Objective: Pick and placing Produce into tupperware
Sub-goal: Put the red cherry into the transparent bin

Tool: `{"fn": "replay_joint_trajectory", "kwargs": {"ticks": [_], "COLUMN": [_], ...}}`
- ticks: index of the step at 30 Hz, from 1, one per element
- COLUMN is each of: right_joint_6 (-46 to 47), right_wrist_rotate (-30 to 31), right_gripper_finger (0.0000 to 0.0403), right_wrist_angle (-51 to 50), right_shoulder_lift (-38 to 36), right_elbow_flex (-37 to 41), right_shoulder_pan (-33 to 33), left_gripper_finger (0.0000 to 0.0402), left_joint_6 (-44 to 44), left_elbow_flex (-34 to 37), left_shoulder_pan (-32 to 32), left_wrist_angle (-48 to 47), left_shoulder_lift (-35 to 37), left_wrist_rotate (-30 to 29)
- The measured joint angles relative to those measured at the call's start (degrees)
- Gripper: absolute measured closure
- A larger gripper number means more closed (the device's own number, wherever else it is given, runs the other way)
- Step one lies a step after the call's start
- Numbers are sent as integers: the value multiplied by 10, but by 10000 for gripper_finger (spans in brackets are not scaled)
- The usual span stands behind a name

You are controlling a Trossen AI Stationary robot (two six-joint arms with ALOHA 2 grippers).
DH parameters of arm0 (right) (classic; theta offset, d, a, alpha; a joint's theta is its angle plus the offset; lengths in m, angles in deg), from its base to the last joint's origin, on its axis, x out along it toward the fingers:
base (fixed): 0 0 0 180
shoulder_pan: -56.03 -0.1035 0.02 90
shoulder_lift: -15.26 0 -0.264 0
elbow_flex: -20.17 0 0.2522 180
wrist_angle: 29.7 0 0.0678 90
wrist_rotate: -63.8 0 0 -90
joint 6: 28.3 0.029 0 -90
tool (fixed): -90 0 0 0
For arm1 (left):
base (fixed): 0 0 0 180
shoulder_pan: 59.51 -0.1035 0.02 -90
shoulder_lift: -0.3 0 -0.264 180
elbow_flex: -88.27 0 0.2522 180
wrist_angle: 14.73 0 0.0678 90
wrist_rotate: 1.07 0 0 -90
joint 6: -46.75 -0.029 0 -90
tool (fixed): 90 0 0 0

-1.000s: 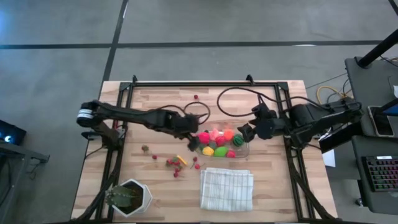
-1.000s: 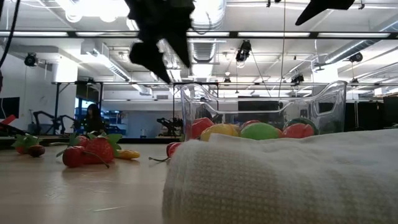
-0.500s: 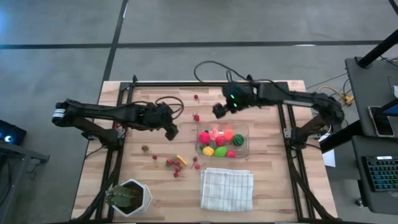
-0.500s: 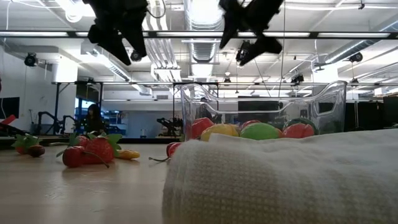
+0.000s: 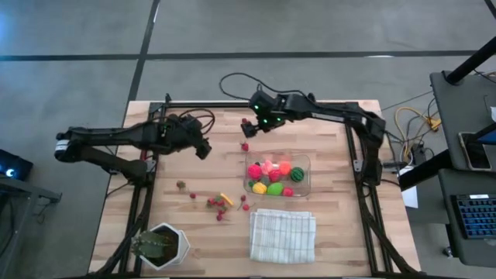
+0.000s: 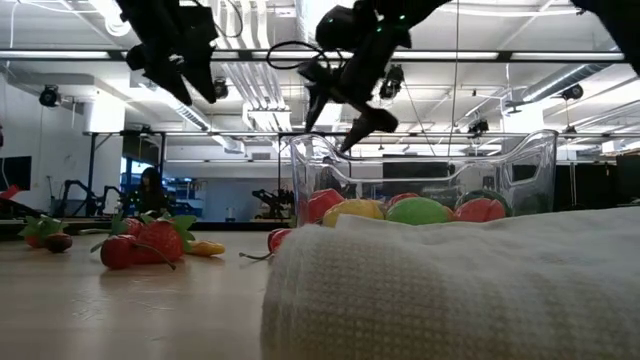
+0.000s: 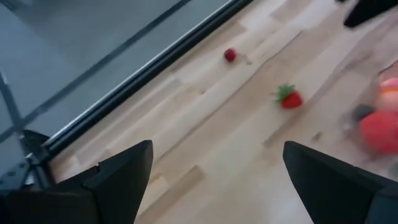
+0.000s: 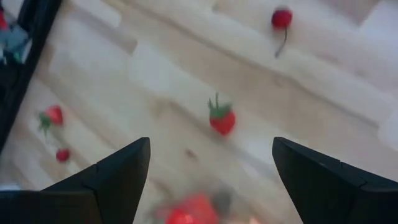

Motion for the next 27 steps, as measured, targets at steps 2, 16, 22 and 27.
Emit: {"fn": "replay_joint_trajectory", "kwargs": {"ticks": [2,16,22,27], "right_joint_6": [0,-90,-144,-180], "right_wrist_rotate": [2,38,93,101], "right_gripper_finger": [74,74,74,74], "right_wrist_angle": [0,-106,-172,-201], "right_shoulder_lift": [25,99,62,40], "right_elbow_flex": [-34,-246,-270,-263], "right_shoulder_pan": [10,35,35,40], "left_gripper_finger": [57,57,57,57], "left_joint_6": [-17,-107,-106,-103], "left_elbow_flex": [6,37,37,17], "left_shoulder_pan": [-13,-141,-207,-233], "left_wrist_angle": [2,141,234,296], "left_shoulder_lift": [2,-54,-129,-204], "left_wrist_rotate": [2,161,295,306]}}
